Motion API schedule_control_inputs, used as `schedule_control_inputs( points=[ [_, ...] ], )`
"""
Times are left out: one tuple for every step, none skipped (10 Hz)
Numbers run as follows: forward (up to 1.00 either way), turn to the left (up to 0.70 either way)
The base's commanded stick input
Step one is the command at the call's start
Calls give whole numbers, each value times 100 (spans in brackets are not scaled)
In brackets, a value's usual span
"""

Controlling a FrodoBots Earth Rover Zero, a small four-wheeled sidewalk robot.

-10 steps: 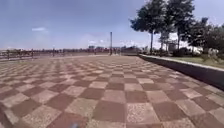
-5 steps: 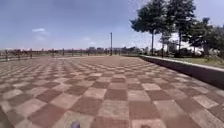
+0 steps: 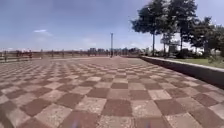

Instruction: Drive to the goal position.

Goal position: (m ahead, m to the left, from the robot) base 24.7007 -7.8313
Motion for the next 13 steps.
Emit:
schedule_control_inputs(
  points=[
    [70, -35],
    [70, -35],
    [70, -25],
    [70, -8],
    [70, 0],
    [70, 0],
    [70, 0],
    [70, 0],
    [70, 0],
    [70, 0],
    [70, 0],
    [70, 0],
    [70, 0]
  ],
)
